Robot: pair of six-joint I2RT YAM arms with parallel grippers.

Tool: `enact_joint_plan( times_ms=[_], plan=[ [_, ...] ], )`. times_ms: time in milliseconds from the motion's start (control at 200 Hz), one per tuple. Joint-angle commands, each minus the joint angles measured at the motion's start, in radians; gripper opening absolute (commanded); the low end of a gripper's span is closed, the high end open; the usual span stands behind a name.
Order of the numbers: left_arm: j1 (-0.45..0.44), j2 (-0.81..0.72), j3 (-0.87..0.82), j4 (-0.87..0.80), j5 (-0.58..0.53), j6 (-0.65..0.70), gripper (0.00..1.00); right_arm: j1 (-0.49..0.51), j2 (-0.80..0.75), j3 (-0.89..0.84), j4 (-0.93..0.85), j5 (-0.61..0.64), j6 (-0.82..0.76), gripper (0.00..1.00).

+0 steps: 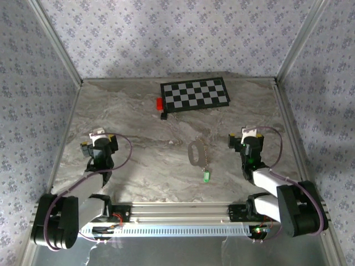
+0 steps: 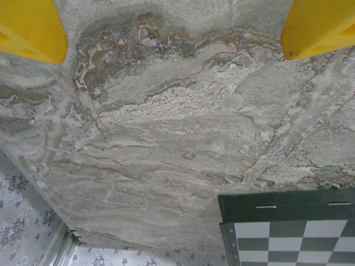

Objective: Put the keys on the keyring

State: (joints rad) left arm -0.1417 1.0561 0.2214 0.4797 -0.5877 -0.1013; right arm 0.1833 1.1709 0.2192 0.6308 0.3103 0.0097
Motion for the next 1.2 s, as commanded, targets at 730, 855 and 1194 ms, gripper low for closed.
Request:
enact_joint_plan(
  times_ms=[730, 855, 1194],
  plan=[
    [0.046, 0.415, 0.140, 0.399, 0.127, 0.061, 1.00, -0.129, 0.328, 0.075, 0.348, -0.048, -0.020, 1.00],
    [0.046, 0.416, 0.155, 0.368, 0.151, 0.067, 1.00, -0.130, 0.368, 0.097, 0.347, -0.016, -0.037, 1.00],
    [0.109, 0.461, 0.184, 0.324, 0.302, 0.035, 1.00, -0.166, 0.369, 0.135, 0.279, -0.033, 0.008, 1.00]
  ],
)
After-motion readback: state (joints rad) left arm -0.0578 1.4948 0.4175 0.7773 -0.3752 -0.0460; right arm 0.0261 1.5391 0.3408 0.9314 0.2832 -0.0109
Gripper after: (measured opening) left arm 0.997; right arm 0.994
